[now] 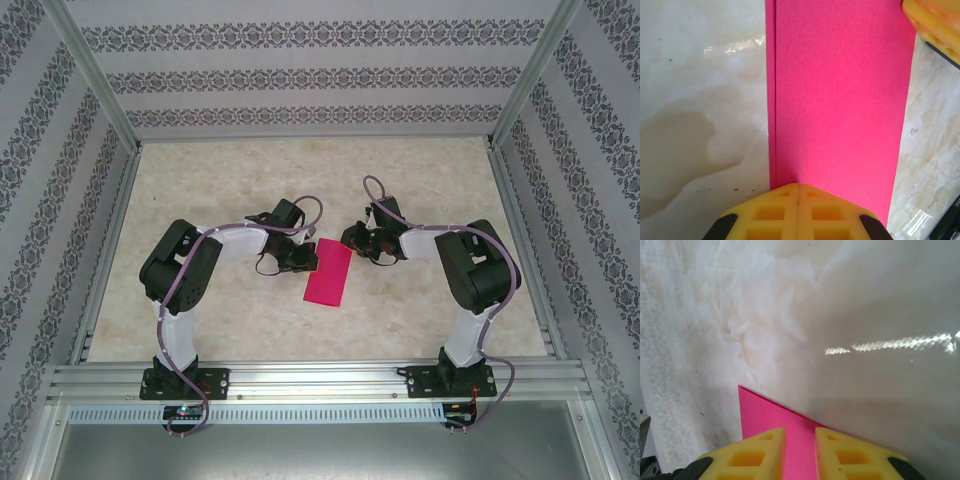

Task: Fold a paper plane with a square sheet of paper (pick it up from the middle)
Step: Fold the square sheet of paper in half at the center of the table.

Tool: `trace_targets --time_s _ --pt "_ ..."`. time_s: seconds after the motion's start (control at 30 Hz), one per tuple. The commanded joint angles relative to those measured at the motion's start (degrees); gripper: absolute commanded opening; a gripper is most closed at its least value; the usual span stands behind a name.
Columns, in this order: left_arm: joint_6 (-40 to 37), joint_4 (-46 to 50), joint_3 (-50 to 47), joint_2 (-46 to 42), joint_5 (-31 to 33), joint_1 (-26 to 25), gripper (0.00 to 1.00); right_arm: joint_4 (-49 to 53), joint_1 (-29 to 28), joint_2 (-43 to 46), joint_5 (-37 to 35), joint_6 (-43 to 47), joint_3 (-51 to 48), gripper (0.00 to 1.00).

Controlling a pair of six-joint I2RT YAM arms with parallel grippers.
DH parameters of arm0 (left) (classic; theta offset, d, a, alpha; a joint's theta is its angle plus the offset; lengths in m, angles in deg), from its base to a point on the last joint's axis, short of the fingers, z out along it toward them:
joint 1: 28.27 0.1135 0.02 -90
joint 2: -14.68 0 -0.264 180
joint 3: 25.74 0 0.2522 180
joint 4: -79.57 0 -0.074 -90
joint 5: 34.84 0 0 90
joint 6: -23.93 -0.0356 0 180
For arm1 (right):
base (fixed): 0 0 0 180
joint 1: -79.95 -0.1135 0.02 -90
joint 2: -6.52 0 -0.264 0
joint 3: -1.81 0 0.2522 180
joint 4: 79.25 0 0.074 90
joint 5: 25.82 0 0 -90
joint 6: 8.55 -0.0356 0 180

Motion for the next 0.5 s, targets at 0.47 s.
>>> trace_targets --time_s 0.47 --pt "4.1 -0.1 -4.4 -9.2 3.3 -0.5 0.29 12.2 -7.3 20.9 -13.7 -2.8 -8.1 0.5"
